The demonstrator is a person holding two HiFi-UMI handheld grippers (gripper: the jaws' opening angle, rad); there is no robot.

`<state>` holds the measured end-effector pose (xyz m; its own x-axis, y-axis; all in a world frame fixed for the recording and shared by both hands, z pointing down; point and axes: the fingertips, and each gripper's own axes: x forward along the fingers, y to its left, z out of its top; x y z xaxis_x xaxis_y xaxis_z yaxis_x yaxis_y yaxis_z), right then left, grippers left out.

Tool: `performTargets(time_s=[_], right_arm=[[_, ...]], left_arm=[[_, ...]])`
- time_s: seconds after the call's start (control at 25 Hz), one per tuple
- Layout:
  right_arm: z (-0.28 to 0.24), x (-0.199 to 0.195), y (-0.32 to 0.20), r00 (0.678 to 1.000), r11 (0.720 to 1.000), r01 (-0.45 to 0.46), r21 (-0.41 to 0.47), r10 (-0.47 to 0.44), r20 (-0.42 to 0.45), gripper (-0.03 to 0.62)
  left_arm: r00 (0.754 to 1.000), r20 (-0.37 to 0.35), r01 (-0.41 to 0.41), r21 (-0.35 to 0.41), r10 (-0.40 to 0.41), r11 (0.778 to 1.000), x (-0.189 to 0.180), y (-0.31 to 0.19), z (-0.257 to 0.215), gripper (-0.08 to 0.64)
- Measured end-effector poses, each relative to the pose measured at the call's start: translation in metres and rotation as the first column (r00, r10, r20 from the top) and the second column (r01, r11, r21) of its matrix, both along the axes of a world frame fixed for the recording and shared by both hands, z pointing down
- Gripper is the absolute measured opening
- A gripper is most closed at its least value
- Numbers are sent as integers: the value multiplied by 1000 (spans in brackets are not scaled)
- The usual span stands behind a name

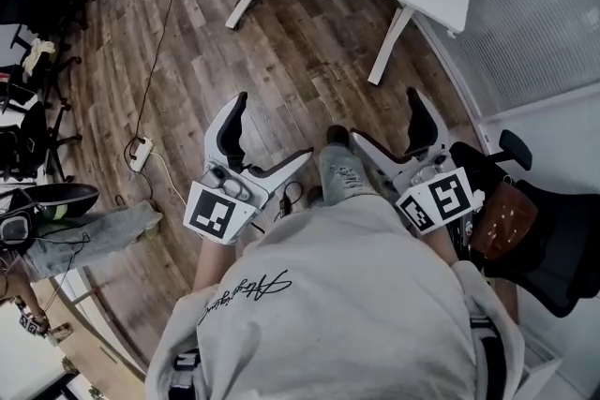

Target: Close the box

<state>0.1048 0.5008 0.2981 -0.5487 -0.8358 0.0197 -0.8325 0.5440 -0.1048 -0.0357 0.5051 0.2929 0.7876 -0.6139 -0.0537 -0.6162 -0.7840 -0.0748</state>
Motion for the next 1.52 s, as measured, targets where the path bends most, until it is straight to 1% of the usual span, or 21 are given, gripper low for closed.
performTargets(time_s=[0.08,0.2,0.32,0.44,0.56,0.72,1.08,1.2,1.36,1.52], right_arm=[[0,-1,-12,1000,1000,7,0,-7,4,483],[0,-2,-34,1000,1000,19,5,-19,9,482],[0,3,-59,1000,1000,24,6,-24,10,480],[-1,13,-88,1000,1000,27,7,-27,9,477],[-5,22,-120,999,999,32,16,-32,8,474],[-11,33,-160,999,998,49,26,-49,10,469],[-12,67,-241,997,996,79,35,-79,0,460],[-13,72,-261,995,995,95,28,-95,-2,457],[-13,79,-285,993,993,117,26,-117,0,449],[-7,80,-298,992,992,127,16,-127,-1,440]], left_arm=[[1000,2,7,1,-7,1000,-2,-10,0,505],[1000,-14,16,22,-16,1000,-1,-31,-4,505],[1000,2,27,-2,-27,1000,4,-56,-2,505],[999,8,37,-2,-37,999,13,-86,-5,505],[999,27,42,14,-42,999,22,-119,-10,505],[999,-9,54,31,-53,998,37,-156,-22,505],[997,4,77,34,-77,996,69,-231,-20,503],[996,13,87,33,-87,996,77,-251,-21,502],[995,4,104,47,-104,994,84,-276,-24,500],[994,2,109,49,-109,993,87,-286,-21,496]])
